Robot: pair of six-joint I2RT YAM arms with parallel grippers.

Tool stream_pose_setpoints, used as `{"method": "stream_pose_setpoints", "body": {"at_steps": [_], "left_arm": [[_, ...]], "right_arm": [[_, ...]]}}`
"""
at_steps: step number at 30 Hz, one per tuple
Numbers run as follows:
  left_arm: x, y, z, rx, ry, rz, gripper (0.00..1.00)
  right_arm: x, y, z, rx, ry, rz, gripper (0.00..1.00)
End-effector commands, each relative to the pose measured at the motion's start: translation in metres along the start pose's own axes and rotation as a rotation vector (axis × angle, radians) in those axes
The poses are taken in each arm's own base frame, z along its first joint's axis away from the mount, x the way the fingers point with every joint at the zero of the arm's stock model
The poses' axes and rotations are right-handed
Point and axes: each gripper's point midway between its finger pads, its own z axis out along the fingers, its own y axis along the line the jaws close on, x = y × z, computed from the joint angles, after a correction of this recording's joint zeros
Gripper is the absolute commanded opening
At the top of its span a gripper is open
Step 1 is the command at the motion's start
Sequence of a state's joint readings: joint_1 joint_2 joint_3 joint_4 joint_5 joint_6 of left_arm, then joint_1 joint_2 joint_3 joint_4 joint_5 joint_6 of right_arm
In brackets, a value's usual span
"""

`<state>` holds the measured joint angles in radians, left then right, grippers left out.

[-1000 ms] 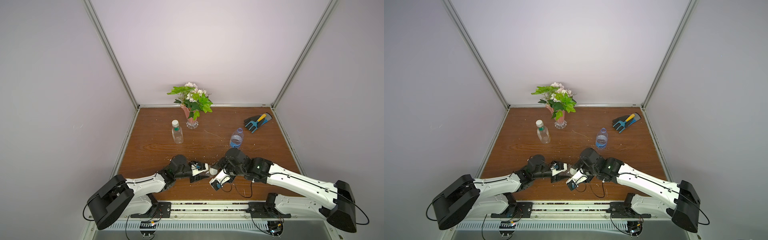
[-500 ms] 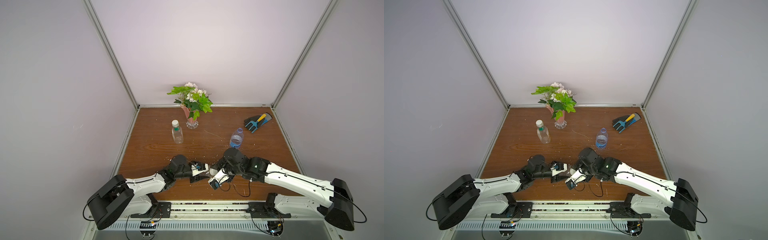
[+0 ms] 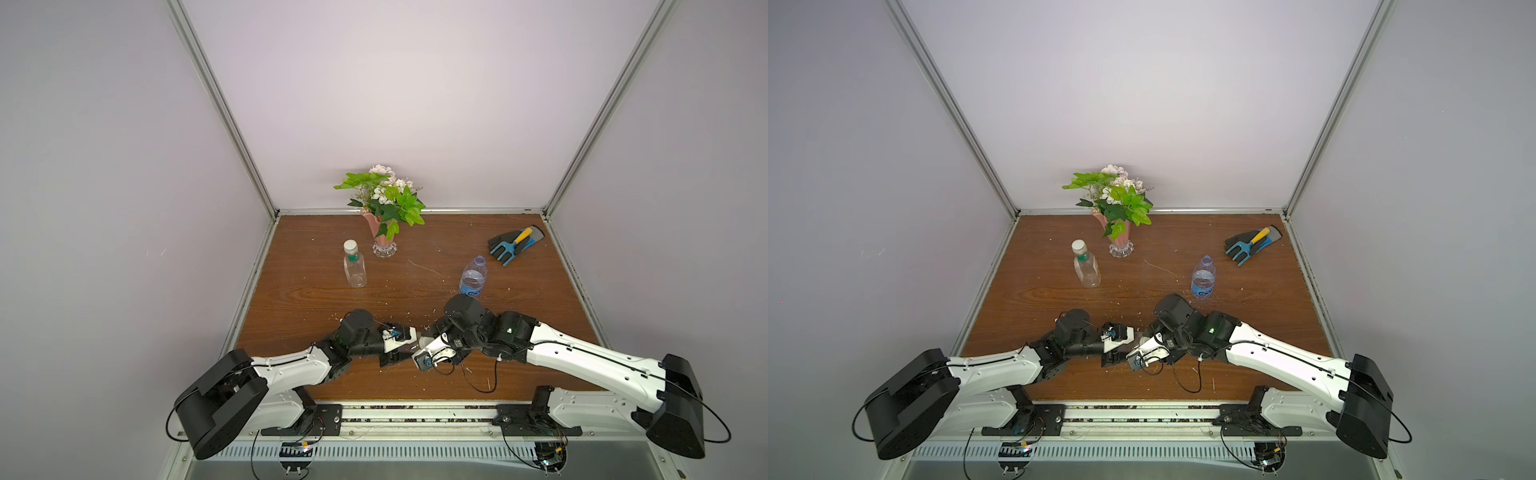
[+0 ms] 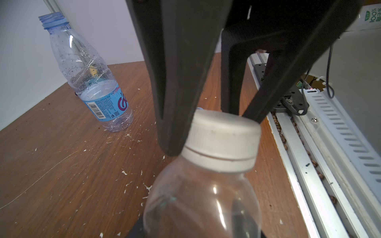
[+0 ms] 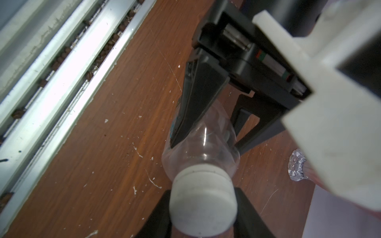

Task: Screw on the bottle caps
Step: Screw the bottle cap onto the plastic bottle.

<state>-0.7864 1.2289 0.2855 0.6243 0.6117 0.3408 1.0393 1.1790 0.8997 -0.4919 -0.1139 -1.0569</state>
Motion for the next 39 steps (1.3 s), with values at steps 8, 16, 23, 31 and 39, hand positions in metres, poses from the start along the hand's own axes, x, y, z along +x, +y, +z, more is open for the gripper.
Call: {"method": "stream_pose_setpoints", "body": {"at_steps": [8,16,23,31,39], "left_arm": [[0.003,0.006,0.005,-0.016,0.023,-0.029,0.17],[0.004,0.007,0.006,-0.023,0.028,-0.042,0.17],[0.005,0.008,0.008,-0.016,0.032,-0.051,0.17],[0.006,0.007,0.011,0.002,0.040,-0.063,0.17],[0.004,0.007,0.011,0.004,0.040,-0.060,0.16]], "right_arm": [[-0.039,-0.011,-0.015,-0.059,-0.164,0.500,0.00],[-0.052,-0.013,-0.017,-0.118,-0.209,0.703,0.00],[-0.049,-0.010,-0.023,-0.113,-0.193,0.622,0.36],[-0.046,-0.031,-0.059,0.136,-0.240,0.260,0.77],[-0.024,-0.004,-0.046,0.043,-0.114,0.002,0.76]]}}
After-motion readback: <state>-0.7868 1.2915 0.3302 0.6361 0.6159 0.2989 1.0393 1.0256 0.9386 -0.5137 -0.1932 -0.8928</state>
